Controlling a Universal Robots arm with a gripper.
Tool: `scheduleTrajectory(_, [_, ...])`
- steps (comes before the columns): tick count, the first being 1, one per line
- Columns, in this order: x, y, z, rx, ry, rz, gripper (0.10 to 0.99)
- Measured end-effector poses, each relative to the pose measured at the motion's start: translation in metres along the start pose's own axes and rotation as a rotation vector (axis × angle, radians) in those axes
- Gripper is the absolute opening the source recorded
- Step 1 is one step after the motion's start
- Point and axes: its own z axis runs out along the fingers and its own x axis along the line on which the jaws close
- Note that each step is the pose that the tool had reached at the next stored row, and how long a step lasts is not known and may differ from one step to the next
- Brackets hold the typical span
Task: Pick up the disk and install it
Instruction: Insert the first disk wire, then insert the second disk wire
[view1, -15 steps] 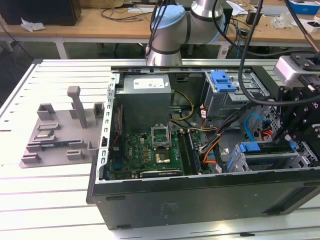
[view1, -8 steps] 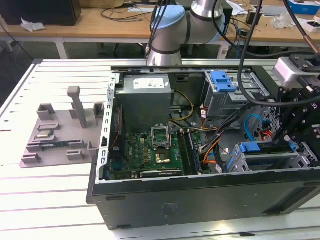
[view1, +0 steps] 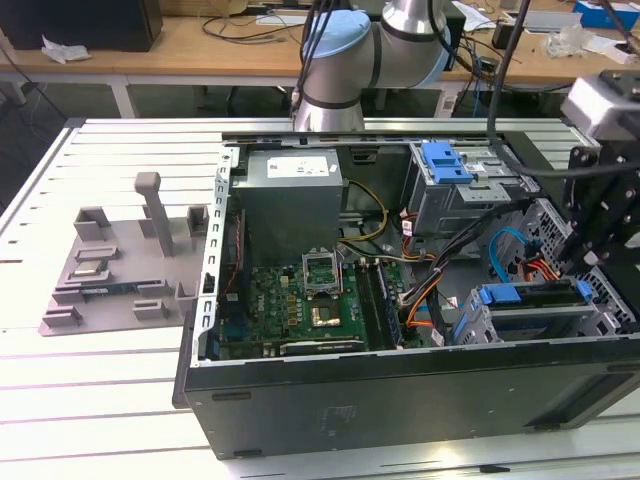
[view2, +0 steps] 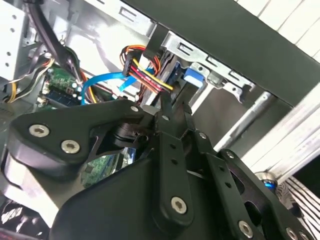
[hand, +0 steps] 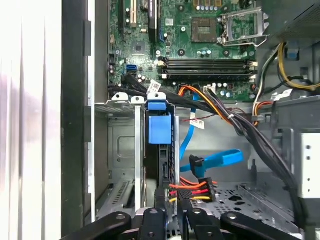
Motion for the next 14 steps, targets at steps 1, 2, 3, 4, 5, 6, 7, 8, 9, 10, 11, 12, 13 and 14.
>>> scheduleTrajectory(1, [-0.0001, 0.0001, -0.0025, 0.000, 0.0000, 0.000, 0.227])
scheduleTrajectory(2, [-0.0002, 0.0002, -0.0062, 0.000, 0.0001, 0.000, 0.161])
scheduleTrajectory(3, [-0.0002, 0.0003, -0.0101, 0.000, 0.0000, 0.000, 0.106])
scheduleTrajectory(4, [-0.0003, 0.0005, -0.0149, 0.000, 0.0001, 0.000, 0.106])
scheduleTrajectory(5, [-0.0004, 0.0007, -0.0198, 0.000, 0.0001, 0.000, 0.106])
scheduleTrajectory(6, [-0.0004, 0.0008, -0.0231, 0.000, 0.0000, 0.000, 0.106])
scheduleTrajectory(7, [-0.0004, 0.0008, -0.0243, 0.000, -0.0003, 0.000, 0.106])
scheduleTrajectory(8, [-0.0004, 0.0008, -0.0243, 0.000, -0.0004, 0.000, 0.106])
scheduleTrajectory(9, [-0.0004, 0.0008, -0.0244, 0.000, -0.0004, 0.000, 0.106])
scheduleTrajectory(10, [-0.0004, 0.0008, -0.0246, 0.000, -0.0001, 0.000, 0.106])
scheduleTrajectory(11, [-0.0004, 0.0008, -0.0246, 0.000, -0.0001, 0.000, 0.106])
scheduleTrajectory(12, [-0.0004, 0.0008, -0.0247, 0.000, -0.0001, 0.000, 0.106])
scheduleTrajectory(13, [-0.0004, 0.0009, -0.0247, 0.000, -0.0002, 0.000, 0.106])
scheduleTrajectory(14, [-0.0004, 0.0009, -0.0248, 0.000, -0.0001, 0.000, 0.114])
